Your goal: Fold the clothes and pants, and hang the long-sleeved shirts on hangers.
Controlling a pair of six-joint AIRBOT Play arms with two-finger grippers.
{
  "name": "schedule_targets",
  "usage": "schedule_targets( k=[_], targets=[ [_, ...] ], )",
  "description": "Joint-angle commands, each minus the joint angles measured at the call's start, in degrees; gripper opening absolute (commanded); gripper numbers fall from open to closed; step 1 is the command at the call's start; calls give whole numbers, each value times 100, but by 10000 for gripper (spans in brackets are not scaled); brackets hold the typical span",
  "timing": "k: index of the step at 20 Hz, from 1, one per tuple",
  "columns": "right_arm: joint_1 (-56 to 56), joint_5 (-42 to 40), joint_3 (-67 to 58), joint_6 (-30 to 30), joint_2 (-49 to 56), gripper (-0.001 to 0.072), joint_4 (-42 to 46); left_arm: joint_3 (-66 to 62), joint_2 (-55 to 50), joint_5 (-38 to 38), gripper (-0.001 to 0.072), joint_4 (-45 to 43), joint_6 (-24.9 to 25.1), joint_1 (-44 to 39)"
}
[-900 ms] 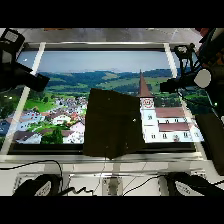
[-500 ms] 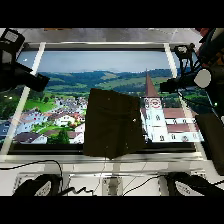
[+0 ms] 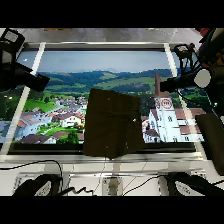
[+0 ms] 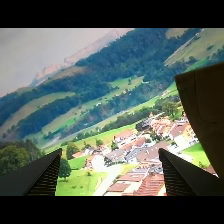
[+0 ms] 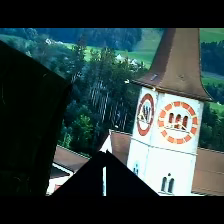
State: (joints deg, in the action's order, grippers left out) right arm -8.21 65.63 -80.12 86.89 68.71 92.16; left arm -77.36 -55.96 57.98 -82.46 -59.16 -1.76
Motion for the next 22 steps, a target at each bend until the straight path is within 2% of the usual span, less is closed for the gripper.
schedule_targets(
  k=[1, 5, 9, 11, 13, 15, 16, 17, 18, 22],
  targets=[
    [-2, -31, 2, -4, 13, 44, 76, 0, 2, -2, 690, 20, 0, 4],
    [208, 599, 166, -13, 61, 44, 514, 0, 2, 2, 691, 514, 0, 2],
    [955, 1469, 1189, -887, 63, 42, 210, 0, 4, 37, 690, 1147, -2, 2],
    [1429, 1971, 1987, -1725, 63, 42, -726, 0, 4, 39, 690, 1143, -2, 4],
    [1794, 2358, 2837, -2629, 63, 42, -2181, 0, 4, 42, 691, 1143, -2, 2],
    [1888, 2258, 3604, -2870, 61, 53, -3375, 0, 4, 42, 690, 1143, -2, 2],
    [1886, 2028, 3893, -2865, 61, 149, -3727, 2, 2, 42, 691, 1143, -2, 2],
    [1886, 1792, 4151, -2852, 61, 341, -4009, 9, 2, 42, 691, 1139, -2, 4],
    [1886, 1541, 4395, -2848, 61, 469, -4218, 13, -7, 50, 691, 1139, -4, 4],
    [1886, 907, 5075, -2734, 63, 468, -4522, 17, -162, 599, 691, 1049, -267, 9]
  ],
)
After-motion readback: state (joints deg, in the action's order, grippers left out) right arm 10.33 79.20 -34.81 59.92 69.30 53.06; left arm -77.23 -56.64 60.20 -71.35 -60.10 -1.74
